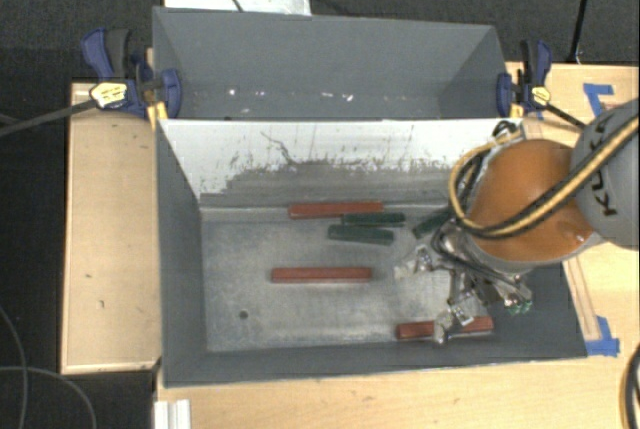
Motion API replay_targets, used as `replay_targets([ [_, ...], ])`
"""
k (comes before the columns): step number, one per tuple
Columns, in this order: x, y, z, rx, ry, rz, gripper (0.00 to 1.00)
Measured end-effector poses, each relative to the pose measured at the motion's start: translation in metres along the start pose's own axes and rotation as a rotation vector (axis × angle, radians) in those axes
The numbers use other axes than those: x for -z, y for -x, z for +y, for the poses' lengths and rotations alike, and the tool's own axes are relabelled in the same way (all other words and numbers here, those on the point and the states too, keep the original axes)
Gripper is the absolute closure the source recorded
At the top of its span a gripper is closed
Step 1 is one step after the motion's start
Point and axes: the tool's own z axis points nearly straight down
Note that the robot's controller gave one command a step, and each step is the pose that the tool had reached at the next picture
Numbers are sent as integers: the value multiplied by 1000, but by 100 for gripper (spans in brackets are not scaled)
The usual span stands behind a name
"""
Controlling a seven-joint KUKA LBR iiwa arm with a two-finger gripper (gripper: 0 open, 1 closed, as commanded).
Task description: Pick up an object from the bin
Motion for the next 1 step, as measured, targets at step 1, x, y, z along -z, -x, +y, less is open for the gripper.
replay_targets([
  [1,14,-32,-76,-4,-2,-4,0],
])
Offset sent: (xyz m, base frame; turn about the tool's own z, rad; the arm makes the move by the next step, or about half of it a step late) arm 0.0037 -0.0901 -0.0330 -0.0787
